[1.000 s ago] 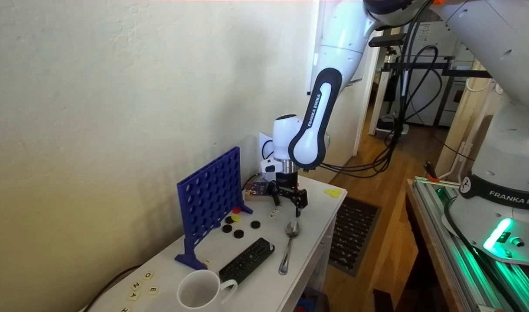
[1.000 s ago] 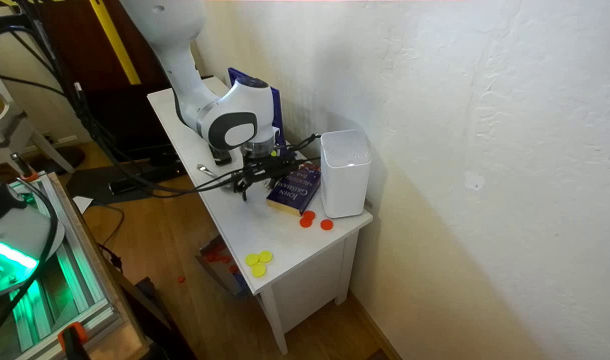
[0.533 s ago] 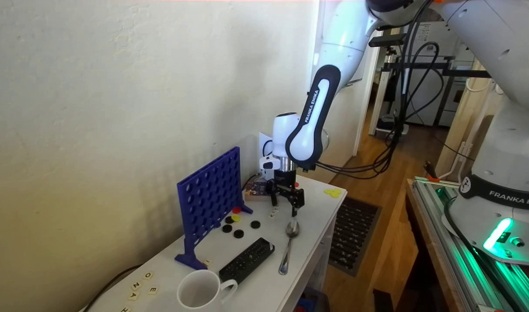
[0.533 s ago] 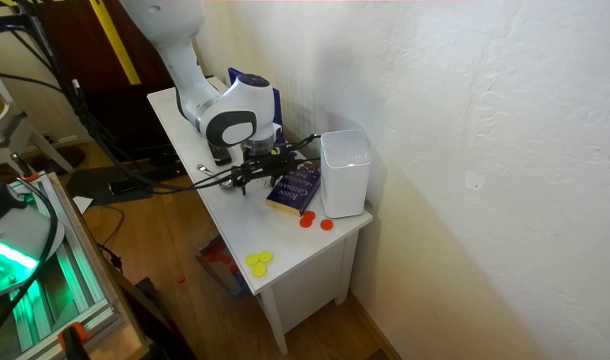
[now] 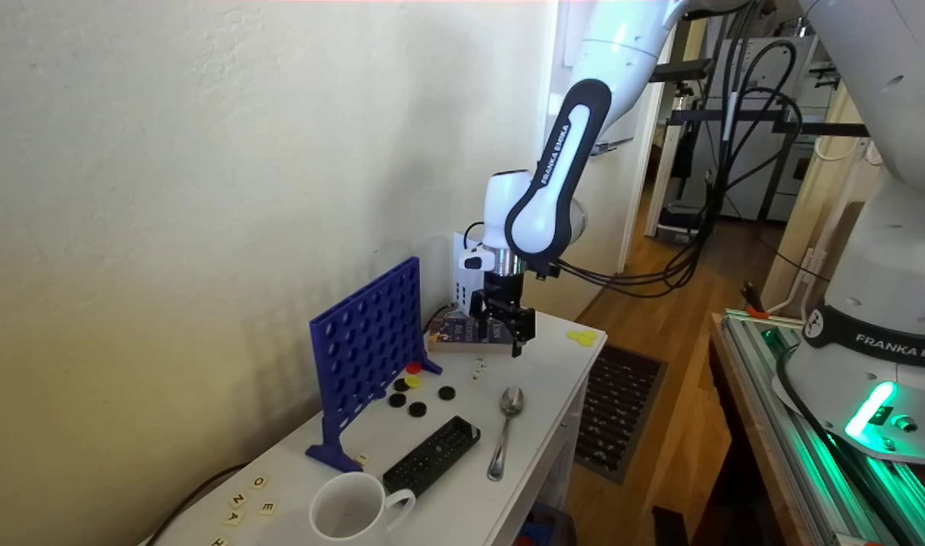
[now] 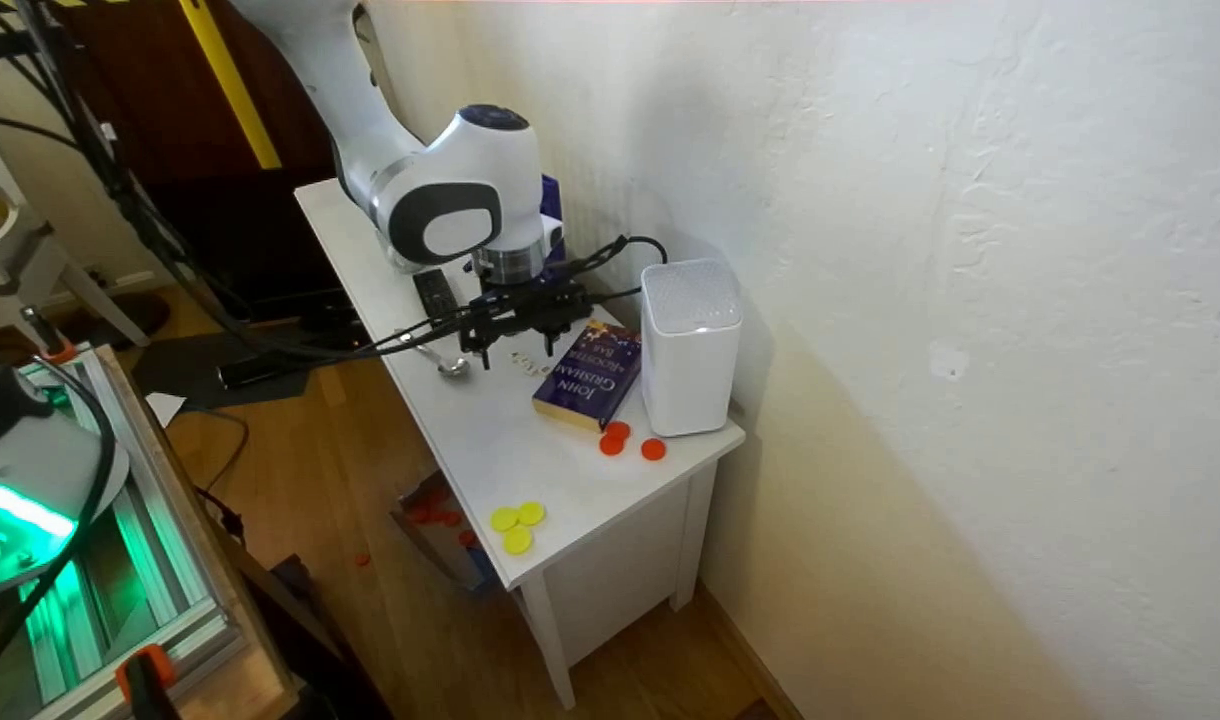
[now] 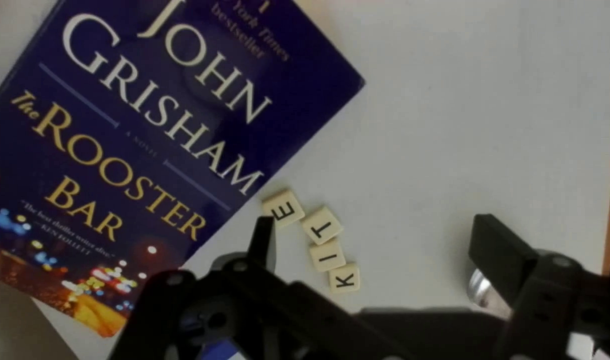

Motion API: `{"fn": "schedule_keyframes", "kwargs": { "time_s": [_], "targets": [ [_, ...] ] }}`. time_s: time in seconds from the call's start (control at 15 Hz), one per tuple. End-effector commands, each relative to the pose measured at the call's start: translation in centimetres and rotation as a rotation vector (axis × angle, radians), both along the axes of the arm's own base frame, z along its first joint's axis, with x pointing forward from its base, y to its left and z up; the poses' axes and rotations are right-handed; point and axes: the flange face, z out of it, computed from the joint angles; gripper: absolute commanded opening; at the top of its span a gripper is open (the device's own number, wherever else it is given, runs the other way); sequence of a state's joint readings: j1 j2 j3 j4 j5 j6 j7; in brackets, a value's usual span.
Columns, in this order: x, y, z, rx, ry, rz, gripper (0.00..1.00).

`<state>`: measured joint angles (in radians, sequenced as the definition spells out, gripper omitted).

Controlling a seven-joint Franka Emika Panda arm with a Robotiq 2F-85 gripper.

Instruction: Move the letter block to the right

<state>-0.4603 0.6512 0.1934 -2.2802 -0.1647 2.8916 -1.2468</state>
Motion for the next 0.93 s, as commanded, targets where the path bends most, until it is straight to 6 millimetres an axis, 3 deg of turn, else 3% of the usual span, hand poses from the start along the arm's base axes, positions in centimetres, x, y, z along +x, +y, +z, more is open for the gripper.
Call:
{"fn": "schedule_keyframes", "kwargs": {
  "time_s": [0.0, 0.6, 0.87],
  "targets": [
    [-1.6, 1.4, 4.9, 0.031, 0.015, -0.160, 1.00],
    [0.9, 5.4, 22.0, -0.030, -0.036, -0.644, 1.00],
    [0.3, 7.0, 26.5, -0.080, -0.029, -0.860, 1.00]
  ]
}}
